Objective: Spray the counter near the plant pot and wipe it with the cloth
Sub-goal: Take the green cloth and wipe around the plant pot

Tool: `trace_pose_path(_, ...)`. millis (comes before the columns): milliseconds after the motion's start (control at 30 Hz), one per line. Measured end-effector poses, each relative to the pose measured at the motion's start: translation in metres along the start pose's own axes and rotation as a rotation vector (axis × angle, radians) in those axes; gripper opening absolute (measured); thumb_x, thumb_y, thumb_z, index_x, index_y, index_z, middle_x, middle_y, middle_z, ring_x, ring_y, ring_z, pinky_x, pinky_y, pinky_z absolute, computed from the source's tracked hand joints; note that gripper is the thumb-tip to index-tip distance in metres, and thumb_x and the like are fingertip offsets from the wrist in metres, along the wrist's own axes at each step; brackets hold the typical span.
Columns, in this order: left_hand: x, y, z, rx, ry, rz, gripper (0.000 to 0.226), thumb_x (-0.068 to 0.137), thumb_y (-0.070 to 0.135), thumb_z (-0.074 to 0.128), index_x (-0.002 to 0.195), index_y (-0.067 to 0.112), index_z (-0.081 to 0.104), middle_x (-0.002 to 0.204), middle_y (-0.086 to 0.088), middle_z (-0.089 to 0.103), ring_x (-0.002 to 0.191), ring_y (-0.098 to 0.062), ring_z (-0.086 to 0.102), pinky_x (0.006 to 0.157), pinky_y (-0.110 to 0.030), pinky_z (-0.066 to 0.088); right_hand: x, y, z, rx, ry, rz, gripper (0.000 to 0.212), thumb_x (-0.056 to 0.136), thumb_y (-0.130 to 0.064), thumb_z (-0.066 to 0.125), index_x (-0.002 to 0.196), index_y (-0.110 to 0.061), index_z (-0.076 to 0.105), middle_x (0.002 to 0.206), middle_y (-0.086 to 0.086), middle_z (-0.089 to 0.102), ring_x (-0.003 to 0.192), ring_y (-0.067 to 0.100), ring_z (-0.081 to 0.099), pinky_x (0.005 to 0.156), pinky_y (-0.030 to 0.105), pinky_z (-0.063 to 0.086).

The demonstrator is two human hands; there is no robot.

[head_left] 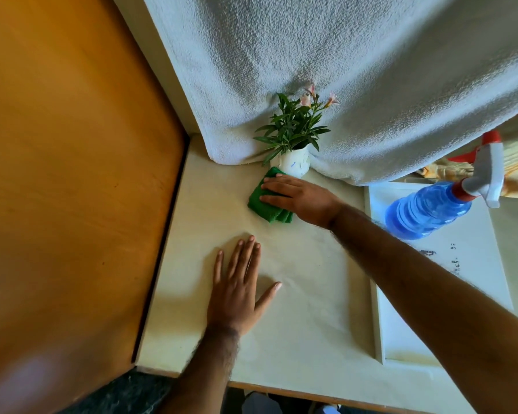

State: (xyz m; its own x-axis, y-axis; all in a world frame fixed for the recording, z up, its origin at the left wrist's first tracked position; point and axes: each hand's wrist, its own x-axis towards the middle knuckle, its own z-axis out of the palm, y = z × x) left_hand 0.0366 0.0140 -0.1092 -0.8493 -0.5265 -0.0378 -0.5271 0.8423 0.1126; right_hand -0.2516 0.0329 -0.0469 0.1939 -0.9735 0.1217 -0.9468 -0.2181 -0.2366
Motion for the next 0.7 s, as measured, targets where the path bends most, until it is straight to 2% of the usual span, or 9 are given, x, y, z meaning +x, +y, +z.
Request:
trace_pose_path(100,0.000,0.001,-0.001,0.001,-0.001,0.001,0.093,0.099,0.078,0.030,0.168,0.017,0.016,0.178,-0.004,0.017,0.164,-0.023,0.018,0.128,-0.061,0.028,-0.001,-0.008,0.000,0.080,-0.080,0.125,0.056,0.098,0.016,0.044,0.149,-0.006,0.052,0.159,0.022,0.043,0.148,0.046,0.037,0.120,0.057,0.036)
trace_pose_path(167,0.000,0.000,-0.001,0.002,-0.006,0.001,0.092,0.099,0.077,0.030,0.168,0.017,0.016,0.178,-0.004,0.016,0.164,-0.024,0.017,0.128,-0.061,0.028,-0.001,-0.016,-0.002,0.124,-0.056,0.151,0.057,0.095,0.020,0.048,0.146,-0.005,0.056,0.156,0.023,0.047,0.144,0.047,0.041,0.117,0.057,0.039)
trace_pose_path(333,-0.001,-0.001,-0.002,0.008,-0.027,-0.001,0.093,0.099,0.078,0.026,0.168,0.017,0.013,0.178,-0.005,0.014,0.164,-0.024,0.016,0.129,-0.061,0.025,-0.004,-0.025,-0.018,0.001,0.162,0.005,0.038,0.099,0.009,0.060,0.134,-0.002,0.067,0.141,0.027,0.062,0.133,0.046,0.056,0.115,0.057,0.043)
trace_pose_path(433,0.000,0.000,-0.002,0.013,-0.033,0.003,0.093,0.099,0.079,0.023,0.168,0.017,0.012,0.178,-0.005,0.012,0.164,-0.025,0.015,0.130,-0.061,0.025,-0.007,-0.014,-0.029,-0.063,0.265,-0.026,0.032,0.101,0.001,0.057,0.130,-0.001,0.070,0.136,0.028,0.065,0.130,0.045,0.059,0.116,0.055,0.041)
trace_pose_path(567,-0.001,-0.001,-0.001,0.012,-0.030,0.005,0.094,0.099,0.080,0.022,0.168,0.018,0.010,0.179,-0.004,0.011,0.164,-0.024,0.014,0.130,-0.061,0.023,-0.020,-0.002,-0.031,-0.068,0.205,0.014,0.037,0.093,0.007,0.069,0.129,-0.001,0.070,0.139,0.029,0.063,0.130,0.049,0.057,0.112,0.056,0.045)
trace_pose_path(700,0.000,-0.002,0.000,0.013,-0.030,0.009,0.094,0.099,0.080,0.023,0.168,0.018,0.010,0.178,-0.005,0.012,0.164,-0.024,0.014,0.130,-0.061,0.023,-0.023,-0.002,-0.021,-0.009,0.160,0.015,0.038,0.092,0.011,0.067,0.128,0.000,0.071,0.139,0.029,0.062,0.131,0.050,0.057,0.113,0.057,0.042)
